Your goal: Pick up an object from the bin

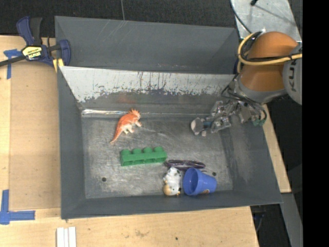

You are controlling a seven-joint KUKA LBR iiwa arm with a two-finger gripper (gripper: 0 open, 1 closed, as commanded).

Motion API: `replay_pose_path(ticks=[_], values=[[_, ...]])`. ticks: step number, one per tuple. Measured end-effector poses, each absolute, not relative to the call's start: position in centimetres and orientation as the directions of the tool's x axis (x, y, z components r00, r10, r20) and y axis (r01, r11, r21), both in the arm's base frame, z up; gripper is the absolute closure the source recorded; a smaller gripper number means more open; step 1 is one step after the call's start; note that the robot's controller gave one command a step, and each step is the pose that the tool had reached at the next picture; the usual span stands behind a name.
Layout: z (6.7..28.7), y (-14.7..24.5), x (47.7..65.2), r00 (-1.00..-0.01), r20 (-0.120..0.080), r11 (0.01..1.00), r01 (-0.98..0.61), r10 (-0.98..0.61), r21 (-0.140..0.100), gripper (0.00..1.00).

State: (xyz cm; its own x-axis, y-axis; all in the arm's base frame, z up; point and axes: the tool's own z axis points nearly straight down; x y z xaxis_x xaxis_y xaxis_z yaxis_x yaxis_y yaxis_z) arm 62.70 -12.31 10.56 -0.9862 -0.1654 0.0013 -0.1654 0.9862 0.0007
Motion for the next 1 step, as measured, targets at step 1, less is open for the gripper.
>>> replay_pose_path(ticks=[1], values=[[12.50,-12.32,62.72,-0.986,0.000,0.986,-0.166,-0.166,0.000,1.00]])
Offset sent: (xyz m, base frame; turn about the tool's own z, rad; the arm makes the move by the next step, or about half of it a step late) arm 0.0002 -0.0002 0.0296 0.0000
